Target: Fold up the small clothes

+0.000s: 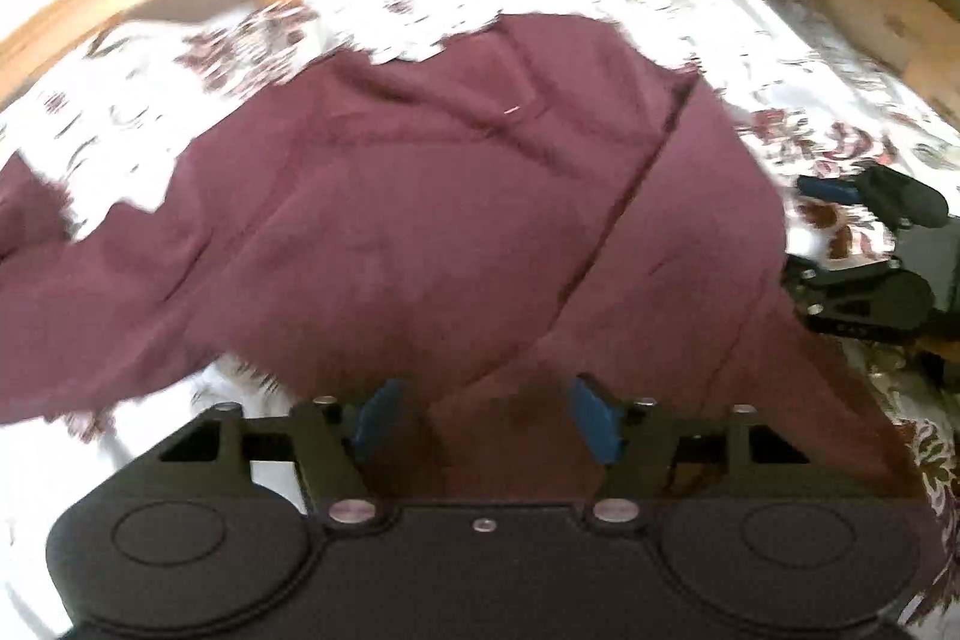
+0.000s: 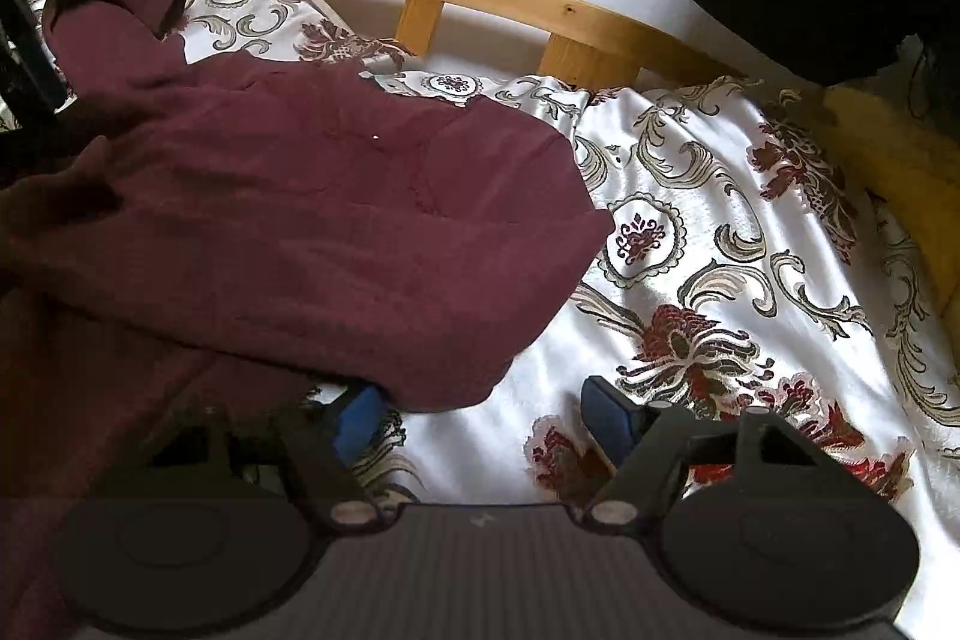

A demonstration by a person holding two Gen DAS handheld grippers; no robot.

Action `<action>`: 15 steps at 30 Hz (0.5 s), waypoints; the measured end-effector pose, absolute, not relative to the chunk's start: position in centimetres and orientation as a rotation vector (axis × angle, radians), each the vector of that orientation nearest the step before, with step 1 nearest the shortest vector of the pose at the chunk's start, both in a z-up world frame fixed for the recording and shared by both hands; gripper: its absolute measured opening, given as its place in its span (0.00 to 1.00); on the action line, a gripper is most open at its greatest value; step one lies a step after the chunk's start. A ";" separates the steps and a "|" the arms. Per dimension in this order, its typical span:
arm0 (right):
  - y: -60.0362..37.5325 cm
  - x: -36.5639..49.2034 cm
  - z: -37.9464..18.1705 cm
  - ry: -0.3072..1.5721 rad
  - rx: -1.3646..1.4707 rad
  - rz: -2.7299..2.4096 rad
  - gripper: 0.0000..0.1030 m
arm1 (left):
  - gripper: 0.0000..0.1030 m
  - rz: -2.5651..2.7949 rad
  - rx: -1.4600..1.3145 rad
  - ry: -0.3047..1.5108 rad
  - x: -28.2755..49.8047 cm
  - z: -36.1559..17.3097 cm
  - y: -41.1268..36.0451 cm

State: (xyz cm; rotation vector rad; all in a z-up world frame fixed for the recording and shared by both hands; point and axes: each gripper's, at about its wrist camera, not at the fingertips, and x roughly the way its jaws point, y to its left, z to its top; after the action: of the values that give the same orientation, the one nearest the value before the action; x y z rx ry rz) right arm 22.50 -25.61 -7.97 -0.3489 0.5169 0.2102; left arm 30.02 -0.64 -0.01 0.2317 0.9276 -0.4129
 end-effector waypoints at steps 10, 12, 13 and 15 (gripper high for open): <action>-27.4 24.1 -7.8 0.570 -0.225 0.217 0.83 | 0.58 -0.545 0.314 1.062 33.9 -4.8 -2.1; -27.6 24.3 -7.7 0.551 -0.216 0.215 0.81 | 0.44 -0.517 0.236 1.066 33.6 -4.4 -1.4; -27.5 24.2 -7.7 0.541 -0.224 0.221 0.74 | 0.24 -0.510 0.193 1.067 33.3 -4.3 -1.0; -27.1 24.2 -7.7 0.525 -0.248 0.256 0.50 | 0.16 -0.457 0.143 1.053 32.3 -3.9 -0.4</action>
State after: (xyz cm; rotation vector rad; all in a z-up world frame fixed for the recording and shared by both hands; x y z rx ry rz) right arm 24.18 -27.13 -7.67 -0.2484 0.5253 0.2562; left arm 32.34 -0.43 -3.92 0.1430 1.0533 -0.4572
